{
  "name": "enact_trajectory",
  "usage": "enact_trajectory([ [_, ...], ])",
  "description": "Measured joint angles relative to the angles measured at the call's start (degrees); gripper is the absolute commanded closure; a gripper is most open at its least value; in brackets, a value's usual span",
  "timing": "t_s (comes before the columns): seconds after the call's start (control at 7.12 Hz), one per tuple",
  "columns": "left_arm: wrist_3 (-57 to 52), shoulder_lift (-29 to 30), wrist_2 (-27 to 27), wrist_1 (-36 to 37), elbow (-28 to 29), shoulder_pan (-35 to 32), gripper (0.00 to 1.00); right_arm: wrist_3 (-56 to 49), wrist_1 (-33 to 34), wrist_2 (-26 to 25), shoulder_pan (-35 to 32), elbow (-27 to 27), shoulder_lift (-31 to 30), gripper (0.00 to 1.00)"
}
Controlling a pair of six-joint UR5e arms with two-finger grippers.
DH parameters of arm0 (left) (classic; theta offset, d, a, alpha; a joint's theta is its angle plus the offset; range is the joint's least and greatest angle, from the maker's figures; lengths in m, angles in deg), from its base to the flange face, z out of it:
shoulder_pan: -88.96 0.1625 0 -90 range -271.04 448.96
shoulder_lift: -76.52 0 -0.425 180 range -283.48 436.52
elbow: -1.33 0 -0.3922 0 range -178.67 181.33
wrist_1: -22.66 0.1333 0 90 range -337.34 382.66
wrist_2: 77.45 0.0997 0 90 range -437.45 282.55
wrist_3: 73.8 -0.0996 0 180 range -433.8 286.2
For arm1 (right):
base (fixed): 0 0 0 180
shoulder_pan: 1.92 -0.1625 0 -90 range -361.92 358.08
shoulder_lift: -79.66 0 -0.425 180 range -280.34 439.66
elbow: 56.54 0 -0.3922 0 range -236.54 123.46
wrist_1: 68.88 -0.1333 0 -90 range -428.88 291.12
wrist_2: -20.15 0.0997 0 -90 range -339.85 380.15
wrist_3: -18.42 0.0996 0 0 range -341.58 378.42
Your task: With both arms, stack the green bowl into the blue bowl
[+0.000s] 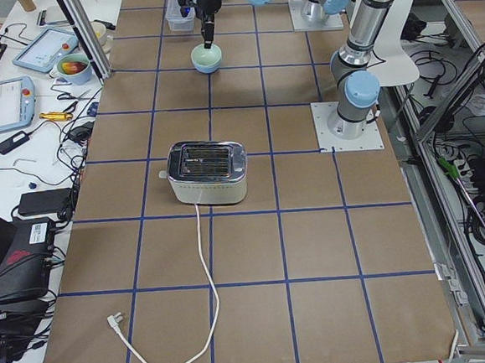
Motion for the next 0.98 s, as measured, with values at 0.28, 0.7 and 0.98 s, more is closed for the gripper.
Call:
enact_trajectory([
  [0.28, 0.26, -0.02, 0.02, -0.39, -0.01, 0.45, 0.0, -1.2, -5.92, -3.1, 1.43, 3.43, -2.56, 0.0],
  [0.7, 0.29, -0.09, 0.01, -0.52, -0.14, 0.51, 0.0, -9.92, -26.44, -7.69, 6.53, 13.26, -10.17, 0.0],
  [0.98, 0.29, -0.11, 0.14, -0.53, -0.22, 0.45, 0.0, -16.91, -32.25, -10.0, 9.31, 15.18, -15.3, 0.0],
])
